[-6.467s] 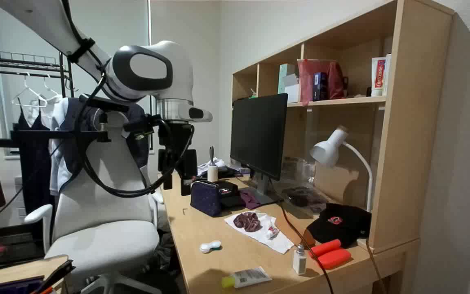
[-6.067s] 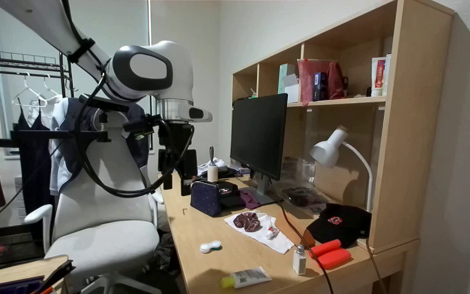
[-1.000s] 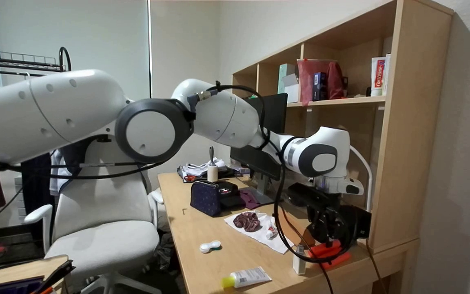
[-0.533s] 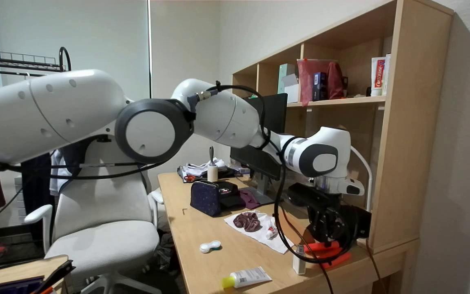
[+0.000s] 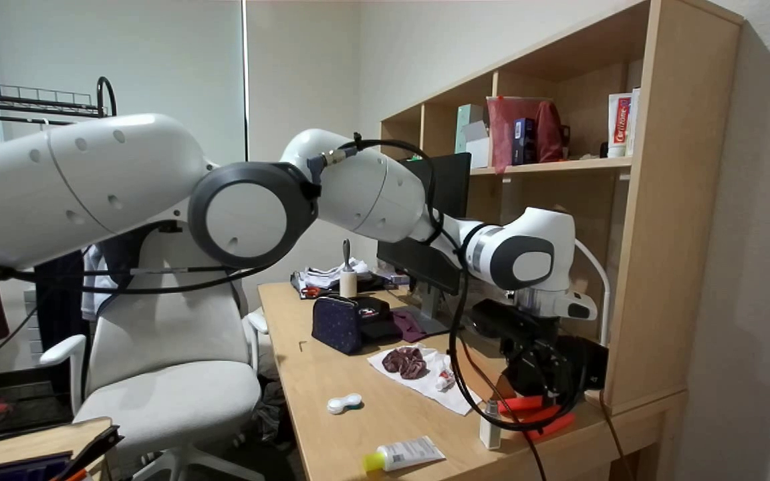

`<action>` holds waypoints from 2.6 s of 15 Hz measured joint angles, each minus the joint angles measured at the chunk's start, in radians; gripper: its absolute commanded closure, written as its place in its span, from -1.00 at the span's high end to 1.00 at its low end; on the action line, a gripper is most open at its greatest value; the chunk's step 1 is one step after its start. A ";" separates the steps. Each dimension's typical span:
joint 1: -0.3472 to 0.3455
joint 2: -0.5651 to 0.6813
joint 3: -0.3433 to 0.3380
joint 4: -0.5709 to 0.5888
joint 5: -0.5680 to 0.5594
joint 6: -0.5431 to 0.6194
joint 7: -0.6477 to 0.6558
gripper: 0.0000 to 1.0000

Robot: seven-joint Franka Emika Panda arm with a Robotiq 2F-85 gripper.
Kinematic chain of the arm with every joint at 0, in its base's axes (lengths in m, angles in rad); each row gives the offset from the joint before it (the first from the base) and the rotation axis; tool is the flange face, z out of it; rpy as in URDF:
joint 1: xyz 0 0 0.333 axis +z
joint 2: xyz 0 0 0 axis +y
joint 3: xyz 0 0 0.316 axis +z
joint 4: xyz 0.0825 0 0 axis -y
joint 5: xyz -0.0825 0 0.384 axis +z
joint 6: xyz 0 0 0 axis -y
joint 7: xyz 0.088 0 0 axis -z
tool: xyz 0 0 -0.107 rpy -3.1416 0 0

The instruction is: Pick up the red object and move it close to the edge of the table.

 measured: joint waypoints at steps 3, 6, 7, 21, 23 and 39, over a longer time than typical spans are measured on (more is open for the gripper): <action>0.000 0.003 0.008 0.000 0.000 0.000 -0.010 1.00; -0.005 0.009 0.024 0.001 0.008 0.000 -0.019 1.00; -0.009 0.011 0.031 0.001 0.011 0.000 -0.019 1.00; -0.142 0.025 0.159 0.002 0.145 0.000 -0.044 1.00; -0.145 0.032 0.171 0.002 0.149 -0.002 -0.044 1.00; -0.176 0.051 0.241 0.005 0.166 -0.037 -0.044 -0.80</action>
